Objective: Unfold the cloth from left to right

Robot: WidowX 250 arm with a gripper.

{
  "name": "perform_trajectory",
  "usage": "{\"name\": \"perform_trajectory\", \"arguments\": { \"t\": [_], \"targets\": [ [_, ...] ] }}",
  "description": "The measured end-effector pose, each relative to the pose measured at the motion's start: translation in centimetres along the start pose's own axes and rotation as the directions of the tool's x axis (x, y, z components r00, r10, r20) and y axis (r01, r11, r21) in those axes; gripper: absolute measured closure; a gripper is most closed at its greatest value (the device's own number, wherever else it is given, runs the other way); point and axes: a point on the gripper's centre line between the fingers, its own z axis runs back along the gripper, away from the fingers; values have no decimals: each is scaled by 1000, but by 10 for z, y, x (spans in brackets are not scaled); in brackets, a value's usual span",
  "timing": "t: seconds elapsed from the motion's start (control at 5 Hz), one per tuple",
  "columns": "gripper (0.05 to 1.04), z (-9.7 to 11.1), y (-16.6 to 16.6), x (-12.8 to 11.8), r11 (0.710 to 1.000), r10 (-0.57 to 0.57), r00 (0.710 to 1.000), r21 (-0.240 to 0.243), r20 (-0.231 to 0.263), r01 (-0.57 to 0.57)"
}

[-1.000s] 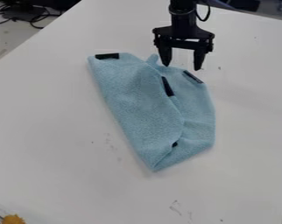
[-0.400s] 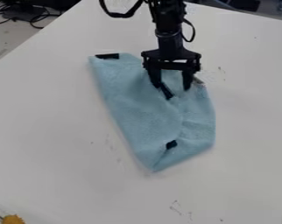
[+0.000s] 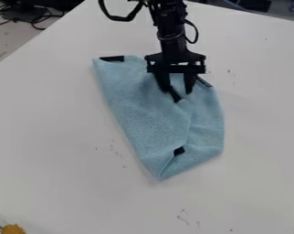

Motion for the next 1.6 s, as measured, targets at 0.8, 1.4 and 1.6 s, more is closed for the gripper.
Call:
{"name": "perform_trajectory", "arguments": {
  "t": [0.8,1.4,1.6],
  "targets": [
    [1028,-1,3,9,999,-37,999,6,-26,38],
    [1029,100,6,-31,970,139,965,165,221,-177],
    [1029,102,56,-63,952,235,930,126,281,-279]
  ]
}}
